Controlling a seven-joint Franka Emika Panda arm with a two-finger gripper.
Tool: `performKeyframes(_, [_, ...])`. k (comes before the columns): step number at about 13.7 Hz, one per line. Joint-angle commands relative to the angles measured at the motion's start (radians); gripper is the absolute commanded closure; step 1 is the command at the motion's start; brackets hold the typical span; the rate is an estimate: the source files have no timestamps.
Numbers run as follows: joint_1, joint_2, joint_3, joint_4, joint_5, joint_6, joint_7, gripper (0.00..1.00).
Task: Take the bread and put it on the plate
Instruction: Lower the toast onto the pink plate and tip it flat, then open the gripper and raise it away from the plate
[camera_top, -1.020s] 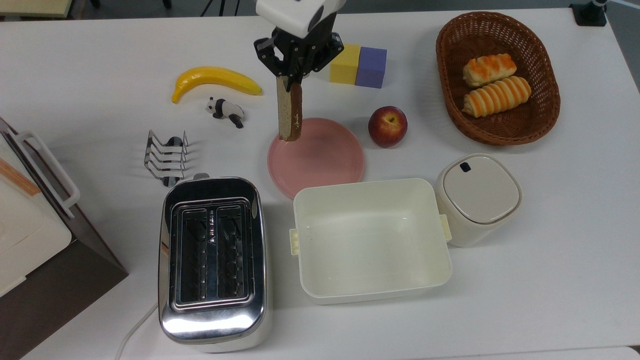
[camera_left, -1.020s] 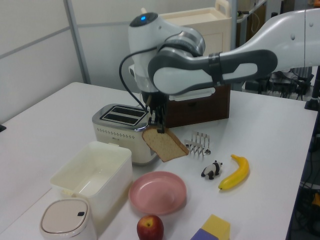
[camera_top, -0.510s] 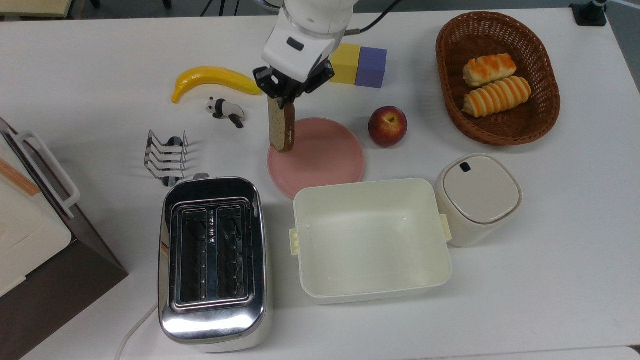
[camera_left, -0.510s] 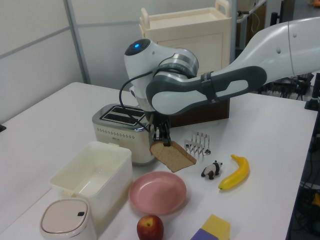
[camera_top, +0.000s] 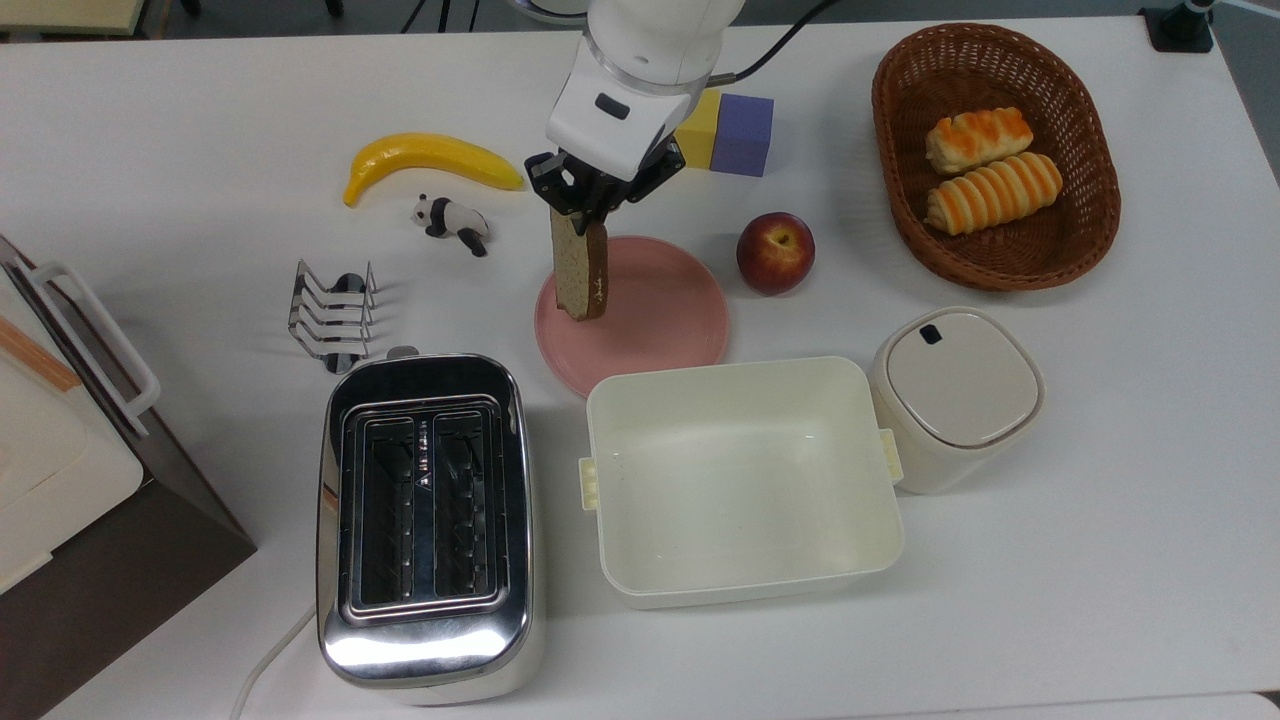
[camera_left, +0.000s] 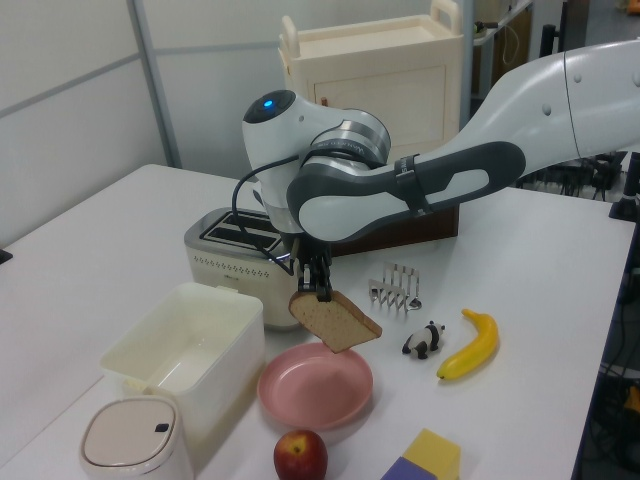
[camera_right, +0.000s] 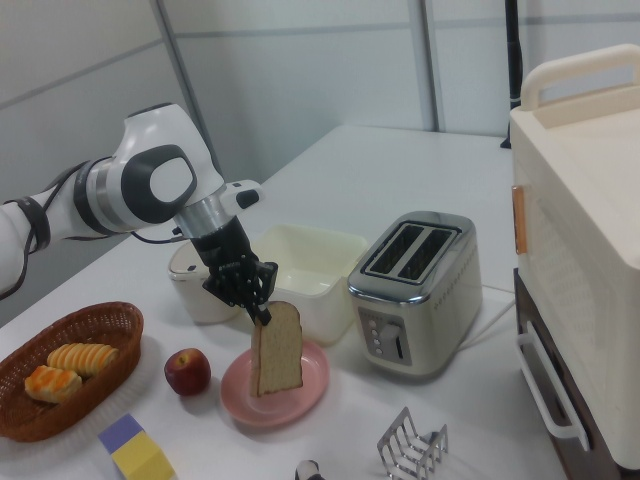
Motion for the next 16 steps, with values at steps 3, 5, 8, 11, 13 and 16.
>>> performKeyframes(3, [0.006,0.002,0.002,-0.026,-0.044,0.026,-0.019,1.00])
performKeyframes(5, [0.006,0.000,0.002,-0.024,-0.046,0.026,-0.018,0.32])
performKeyframes(8, [0.006,0.000,0.002,-0.023,-0.046,0.026,-0.015,0.00])
performKeyframes(11, [0.005,0.000,0.002,-0.019,-0.046,0.026,-0.015,0.00])
performKeyframes(13, [0.003,0.000,0.002,-0.019,-0.046,0.024,-0.013,0.00])
performKeyframes(16, [0.002,-0.006,0.002,-0.018,-0.040,0.022,-0.002,0.00])
